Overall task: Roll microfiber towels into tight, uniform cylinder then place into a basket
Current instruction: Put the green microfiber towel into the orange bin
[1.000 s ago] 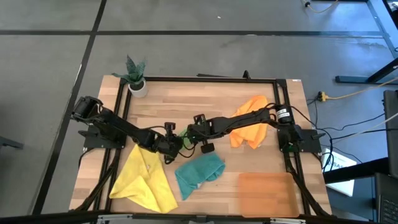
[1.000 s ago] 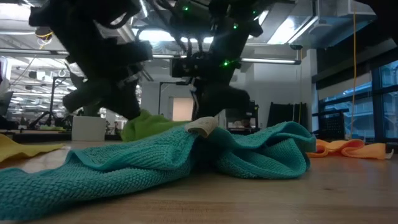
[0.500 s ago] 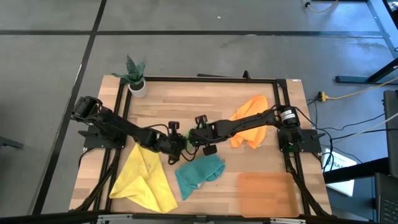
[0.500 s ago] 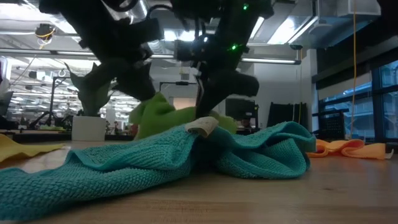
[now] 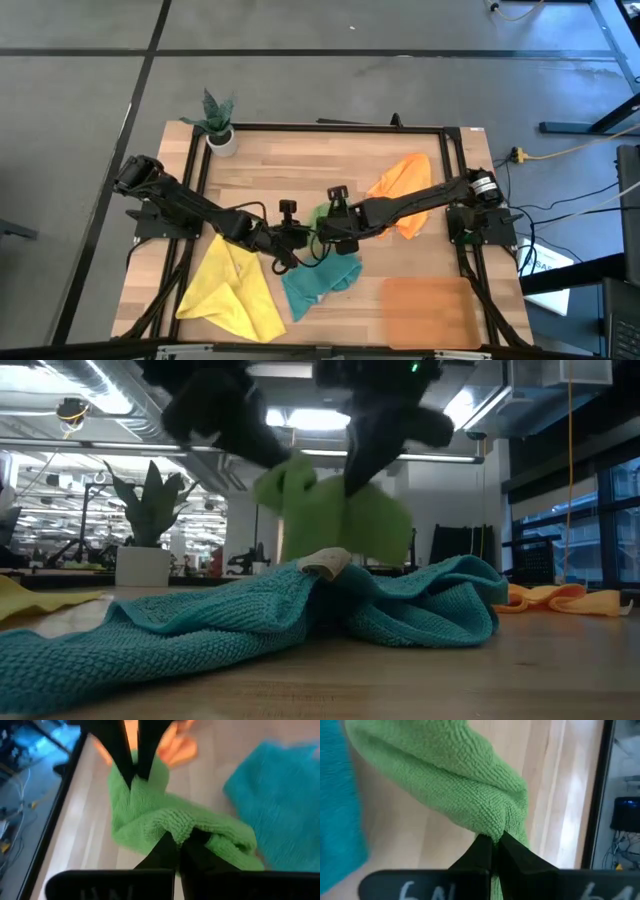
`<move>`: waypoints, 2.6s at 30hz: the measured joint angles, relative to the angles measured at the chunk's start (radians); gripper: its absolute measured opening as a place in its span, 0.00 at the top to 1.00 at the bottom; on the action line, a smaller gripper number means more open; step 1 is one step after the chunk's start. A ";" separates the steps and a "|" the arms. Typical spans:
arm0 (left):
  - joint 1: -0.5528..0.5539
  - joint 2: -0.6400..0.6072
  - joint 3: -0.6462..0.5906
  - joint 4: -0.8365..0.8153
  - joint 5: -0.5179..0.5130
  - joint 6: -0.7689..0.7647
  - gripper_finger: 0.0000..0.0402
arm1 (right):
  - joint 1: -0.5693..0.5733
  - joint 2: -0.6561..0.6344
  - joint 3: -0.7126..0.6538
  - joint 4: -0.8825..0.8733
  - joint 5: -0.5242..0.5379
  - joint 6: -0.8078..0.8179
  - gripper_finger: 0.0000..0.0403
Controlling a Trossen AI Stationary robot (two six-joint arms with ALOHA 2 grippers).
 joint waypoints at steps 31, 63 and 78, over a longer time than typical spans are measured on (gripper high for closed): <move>0.014 0.344 0.184 0.630 0.197 0.341 1.00 | 0.300 -0.079 -0.001 -0.417 0.069 0.759 0.97; 0.032 0.462 0.489 0.617 0.379 0.389 1.00 | 0.609 -0.111 0.082 -0.728 0.009 1.313 0.97; 0.033 0.682 0.720 0.624 0.439 0.424 1.00 | 0.682 -0.111 0.076 -0.730 -0.072 1.447 0.97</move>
